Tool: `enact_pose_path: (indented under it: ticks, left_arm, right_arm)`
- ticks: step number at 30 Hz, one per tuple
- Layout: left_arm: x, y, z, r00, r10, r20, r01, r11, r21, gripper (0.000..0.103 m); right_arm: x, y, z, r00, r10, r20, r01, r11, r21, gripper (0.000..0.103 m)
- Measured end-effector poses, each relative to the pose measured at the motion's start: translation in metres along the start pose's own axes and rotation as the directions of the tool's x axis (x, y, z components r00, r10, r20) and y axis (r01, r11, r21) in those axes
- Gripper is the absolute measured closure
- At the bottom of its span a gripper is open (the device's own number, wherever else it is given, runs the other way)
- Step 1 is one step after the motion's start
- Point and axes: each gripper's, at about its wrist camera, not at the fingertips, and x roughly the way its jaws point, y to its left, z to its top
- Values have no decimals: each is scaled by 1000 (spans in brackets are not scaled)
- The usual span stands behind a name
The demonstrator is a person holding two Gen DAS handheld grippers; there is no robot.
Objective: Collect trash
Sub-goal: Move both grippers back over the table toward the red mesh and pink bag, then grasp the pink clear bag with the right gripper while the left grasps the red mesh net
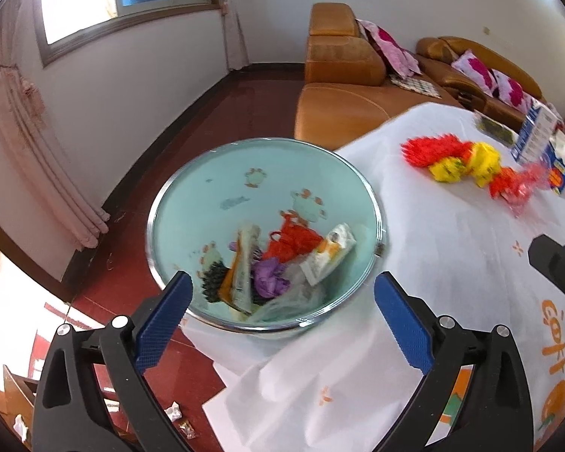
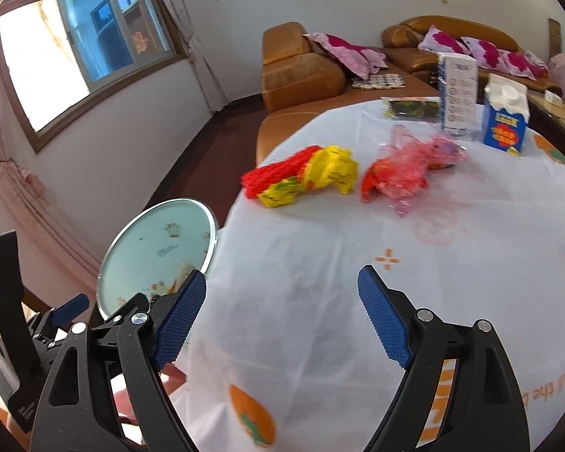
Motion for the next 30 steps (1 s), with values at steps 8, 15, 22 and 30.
enact_pose_path:
  ticks: [8,15,22,30]
  left_arm:
    - [6,-30,-3,999,-33,-15,34,998,62,8]
    - [8,-43,15,999,-48,21,45,992,115,17]
    - [8,-47,44,995,-66,75,56,990,126,17]
    - [30,-63,99,985,-117,124,91,976,200,19]
  right_arm:
    - [-1,-47,-2,997,-80,-7,80,995,62,23]
    - [-5,-81,22,994,-103,27,98,985,139,28]
    - [18,-92,71,993,-106,54,89,965,247,28]
    - [72,-124,89,996,-51,-70,75,914,399,55]
